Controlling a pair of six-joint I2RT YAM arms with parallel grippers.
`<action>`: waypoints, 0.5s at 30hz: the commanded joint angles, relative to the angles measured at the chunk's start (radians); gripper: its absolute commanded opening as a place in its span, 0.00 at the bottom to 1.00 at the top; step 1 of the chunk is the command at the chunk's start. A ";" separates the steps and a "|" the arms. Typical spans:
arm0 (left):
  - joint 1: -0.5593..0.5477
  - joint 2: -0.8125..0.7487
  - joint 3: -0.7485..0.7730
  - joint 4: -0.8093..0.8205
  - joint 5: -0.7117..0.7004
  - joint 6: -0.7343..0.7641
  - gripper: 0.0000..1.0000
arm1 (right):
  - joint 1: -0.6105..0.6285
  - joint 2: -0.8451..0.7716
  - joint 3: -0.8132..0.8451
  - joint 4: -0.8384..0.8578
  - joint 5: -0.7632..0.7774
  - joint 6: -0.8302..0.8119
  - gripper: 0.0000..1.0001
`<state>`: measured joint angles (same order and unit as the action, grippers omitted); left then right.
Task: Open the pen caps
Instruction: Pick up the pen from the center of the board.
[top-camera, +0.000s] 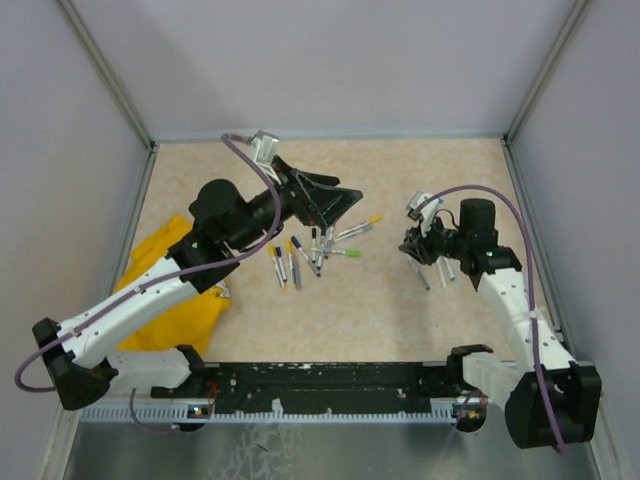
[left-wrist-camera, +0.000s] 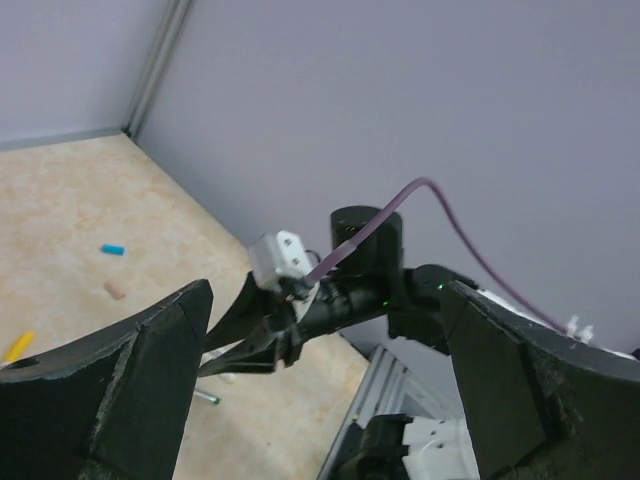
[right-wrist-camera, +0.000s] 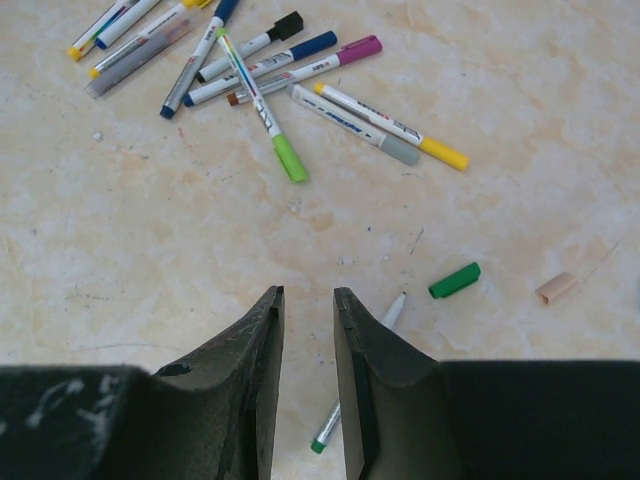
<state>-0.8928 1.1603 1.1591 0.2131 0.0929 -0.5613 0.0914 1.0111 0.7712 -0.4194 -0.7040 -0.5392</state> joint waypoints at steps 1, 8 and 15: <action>-0.067 0.077 0.147 -0.105 -0.045 -0.110 1.00 | 0.005 -0.031 -0.015 0.095 -0.077 -0.066 0.27; -0.147 0.129 0.292 -0.198 -0.215 -0.099 1.00 | 0.005 0.050 0.046 -0.015 -0.074 -0.053 0.27; -0.149 0.123 0.318 -0.230 -0.240 -0.099 1.00 | 0.007 0.073 0.046 -0.001 -0.050 -0.031 0.28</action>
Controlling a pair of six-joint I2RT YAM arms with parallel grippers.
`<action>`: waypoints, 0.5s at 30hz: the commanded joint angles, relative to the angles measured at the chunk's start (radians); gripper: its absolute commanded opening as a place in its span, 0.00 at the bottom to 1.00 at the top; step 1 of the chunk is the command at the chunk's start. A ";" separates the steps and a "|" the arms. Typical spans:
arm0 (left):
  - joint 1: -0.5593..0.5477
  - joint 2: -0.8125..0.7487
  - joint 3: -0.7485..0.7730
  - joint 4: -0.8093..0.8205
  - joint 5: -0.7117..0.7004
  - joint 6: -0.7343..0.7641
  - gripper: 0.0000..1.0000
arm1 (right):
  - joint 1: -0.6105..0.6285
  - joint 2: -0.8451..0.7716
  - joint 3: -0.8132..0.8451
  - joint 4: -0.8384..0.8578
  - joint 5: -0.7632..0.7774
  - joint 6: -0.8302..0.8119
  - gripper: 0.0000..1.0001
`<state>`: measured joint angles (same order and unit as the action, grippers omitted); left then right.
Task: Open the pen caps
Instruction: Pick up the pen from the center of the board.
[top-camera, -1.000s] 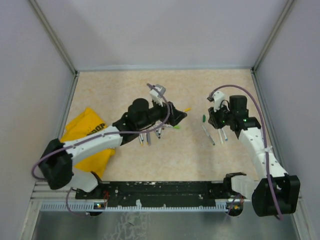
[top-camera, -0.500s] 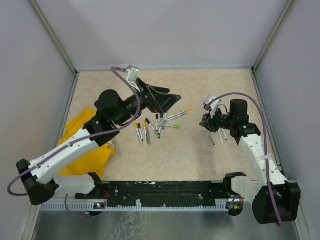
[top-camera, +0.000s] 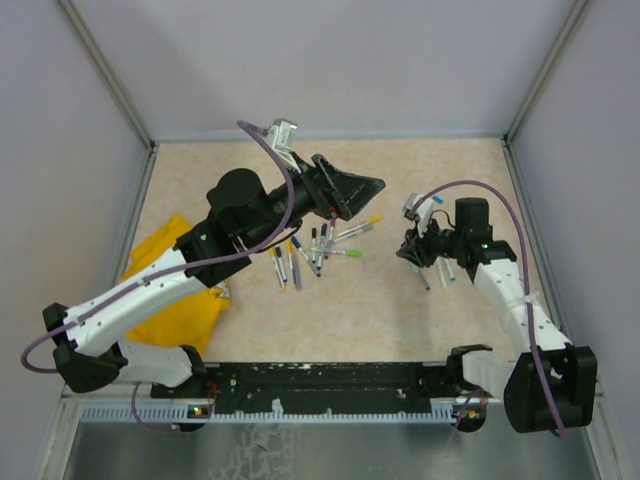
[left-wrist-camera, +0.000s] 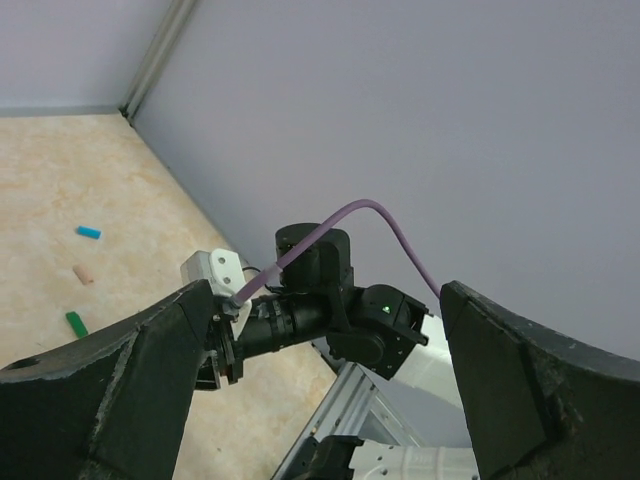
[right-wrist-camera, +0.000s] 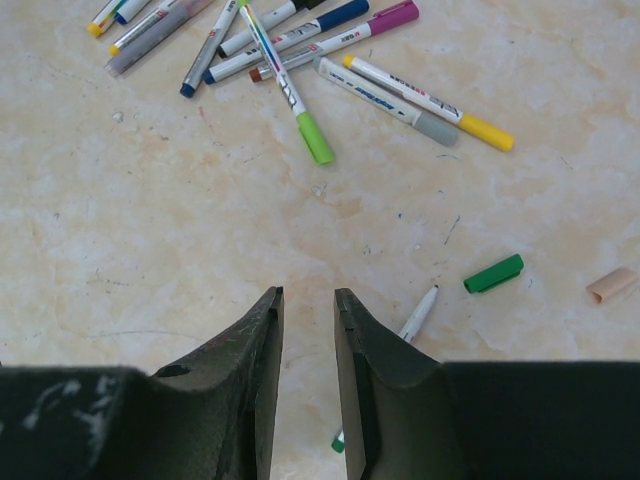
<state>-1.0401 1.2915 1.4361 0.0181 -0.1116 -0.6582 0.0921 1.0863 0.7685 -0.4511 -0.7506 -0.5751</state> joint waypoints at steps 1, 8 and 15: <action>-0.001 -0.010 0.039 -0.036 -0.034 0.007 1.00 | 0.006 -0.005 0.047 0.038 -0.002 0.009 0.27; 0.001 -0.166 -0.271 0.086 -0.097 0.299 1.00 | 0.032 -0.023 0.043 0.076 -0.011 0.036 0.28; 0.042 -0.308 -0.551 0.141 -0.178 0.471 0.99 | 0.072 -0.064 0.023 0.112 -0.098 0.017 0.28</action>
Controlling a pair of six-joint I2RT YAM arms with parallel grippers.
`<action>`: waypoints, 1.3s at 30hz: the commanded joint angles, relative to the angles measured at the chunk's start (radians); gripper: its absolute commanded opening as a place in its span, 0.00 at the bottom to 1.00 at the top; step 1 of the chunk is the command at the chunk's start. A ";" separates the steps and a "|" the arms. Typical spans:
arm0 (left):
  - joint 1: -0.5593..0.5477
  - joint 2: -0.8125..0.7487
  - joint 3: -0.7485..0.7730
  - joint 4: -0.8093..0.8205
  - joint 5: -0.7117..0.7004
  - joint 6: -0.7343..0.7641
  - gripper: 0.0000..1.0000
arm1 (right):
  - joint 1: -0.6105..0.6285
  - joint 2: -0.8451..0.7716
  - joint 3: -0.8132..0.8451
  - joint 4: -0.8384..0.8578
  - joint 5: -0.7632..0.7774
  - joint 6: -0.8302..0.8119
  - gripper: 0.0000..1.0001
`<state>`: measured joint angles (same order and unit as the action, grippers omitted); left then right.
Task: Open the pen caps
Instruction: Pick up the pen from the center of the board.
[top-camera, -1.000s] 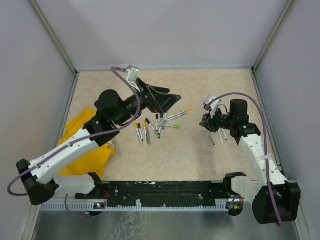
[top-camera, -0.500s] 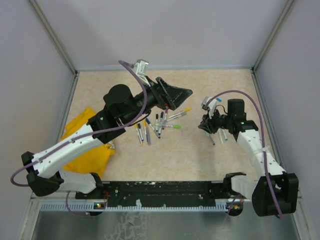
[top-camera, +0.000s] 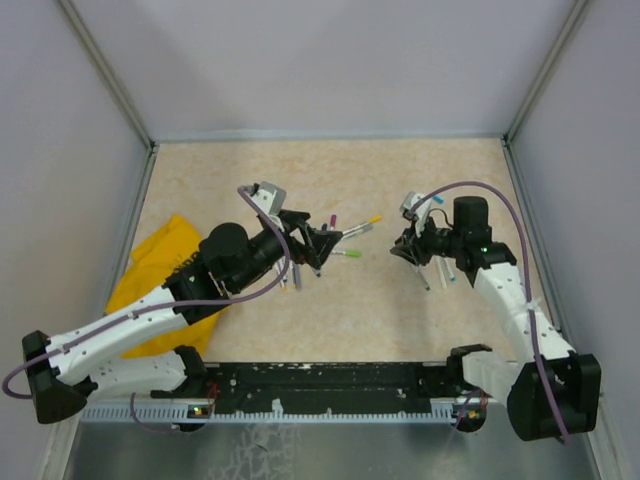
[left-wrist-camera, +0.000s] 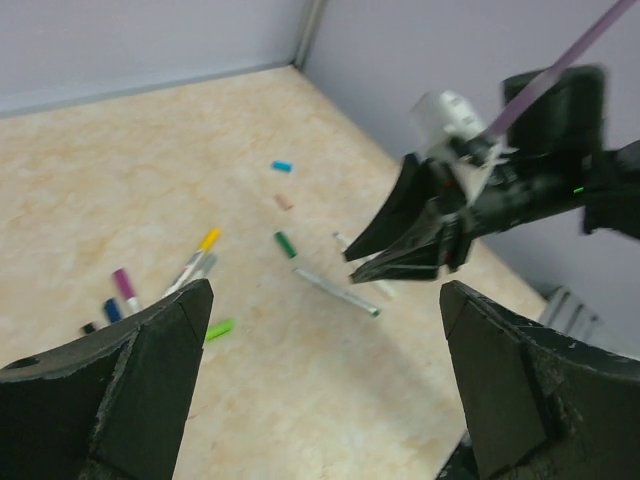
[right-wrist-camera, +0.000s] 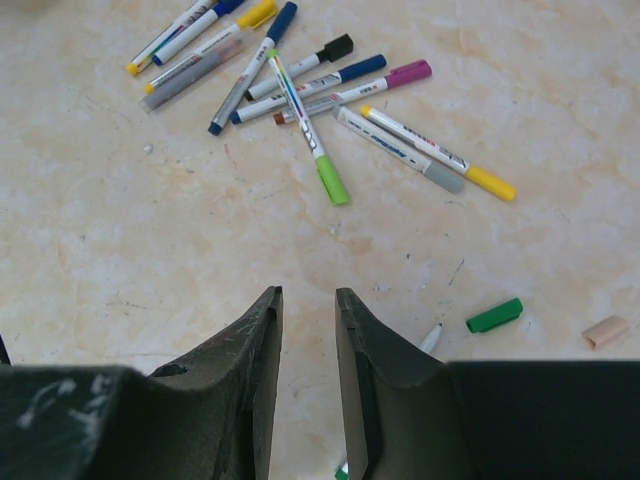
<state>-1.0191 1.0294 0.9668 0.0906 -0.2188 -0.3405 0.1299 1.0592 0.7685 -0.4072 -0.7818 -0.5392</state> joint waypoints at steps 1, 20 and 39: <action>0.026 -0.057 -0.113 0.076 -0.097 0.172 0.99 | 0.055 -0.036 0.021 0.064 -0.067 -0.041 0.29; 0.303 -0.144 -0.437 0.232 0.033 0.206 0.99 | 0.195 0.198 0.114 -0.047 -0.059 -0.411 0.40; 0.307 -0.225 -0.448 0.187 -0.019 0.159 0.99 | 0.263 0.339 0.151 0.011 0.030 -0.416 0.47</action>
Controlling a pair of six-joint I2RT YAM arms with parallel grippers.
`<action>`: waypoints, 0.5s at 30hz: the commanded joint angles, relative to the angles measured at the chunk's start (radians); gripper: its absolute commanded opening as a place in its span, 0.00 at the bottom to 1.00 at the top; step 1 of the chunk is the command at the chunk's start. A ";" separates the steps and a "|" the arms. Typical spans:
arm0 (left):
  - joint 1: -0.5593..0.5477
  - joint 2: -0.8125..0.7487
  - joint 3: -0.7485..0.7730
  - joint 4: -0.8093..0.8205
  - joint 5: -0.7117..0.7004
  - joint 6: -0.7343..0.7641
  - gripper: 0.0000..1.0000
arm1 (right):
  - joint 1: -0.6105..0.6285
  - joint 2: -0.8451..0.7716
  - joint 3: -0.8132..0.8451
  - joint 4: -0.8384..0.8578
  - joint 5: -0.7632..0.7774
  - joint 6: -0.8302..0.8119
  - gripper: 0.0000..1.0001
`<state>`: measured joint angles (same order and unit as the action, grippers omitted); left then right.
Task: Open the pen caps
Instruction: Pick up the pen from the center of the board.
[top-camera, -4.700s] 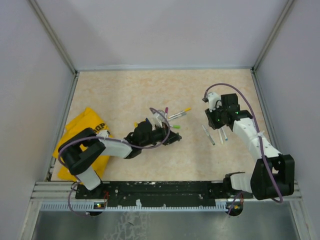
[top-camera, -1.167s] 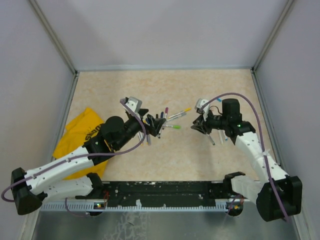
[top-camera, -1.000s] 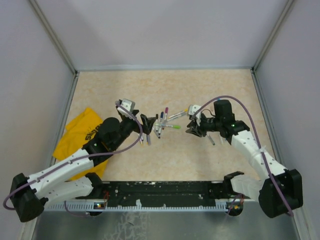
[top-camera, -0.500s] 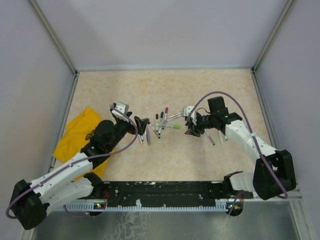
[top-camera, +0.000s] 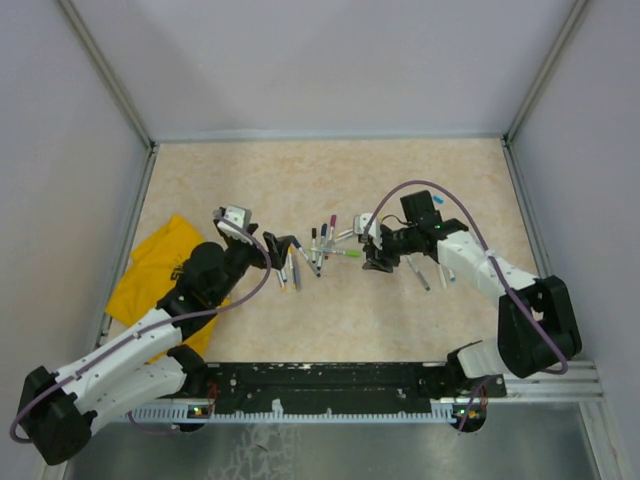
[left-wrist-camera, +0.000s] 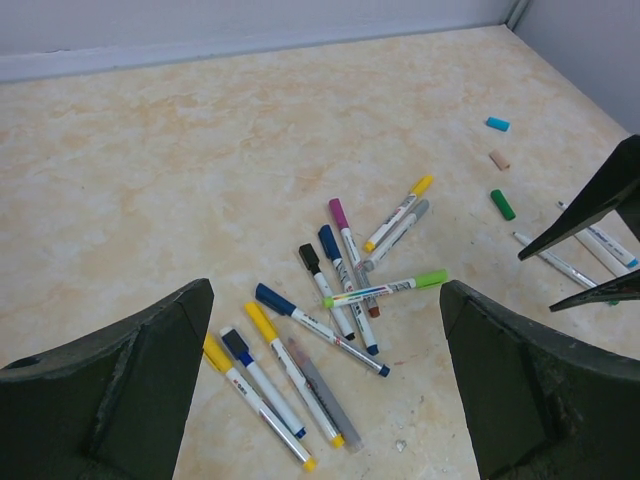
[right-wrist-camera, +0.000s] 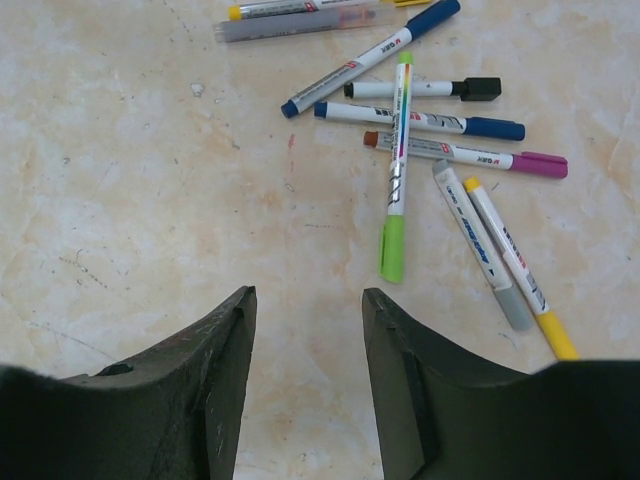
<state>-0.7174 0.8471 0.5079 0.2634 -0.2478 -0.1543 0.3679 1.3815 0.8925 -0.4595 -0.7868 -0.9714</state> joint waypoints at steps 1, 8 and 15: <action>0.006 -0.050 0.000 0.025 0.009 -0.034 0.99 | 0.029 0.024 0.026 0.070 0.047 0.021 0.47; 0.009 -0.050 -0.051 0.067 0.014 -0.067 0.99 | 0.055 0.135 0.102 0.081 0.089 0.089 0.44; 0.015 -0.055 -0.068 0.078 0.008 -0.084 0.99 | 0.132 0.313 0.205 0.109 0.223 0.160 0.39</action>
<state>-0.7105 0.8028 0.4564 0.3004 -0.2432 -0.2142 0.4599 1.6203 1.0130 -0.3927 -0.6365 -0.8558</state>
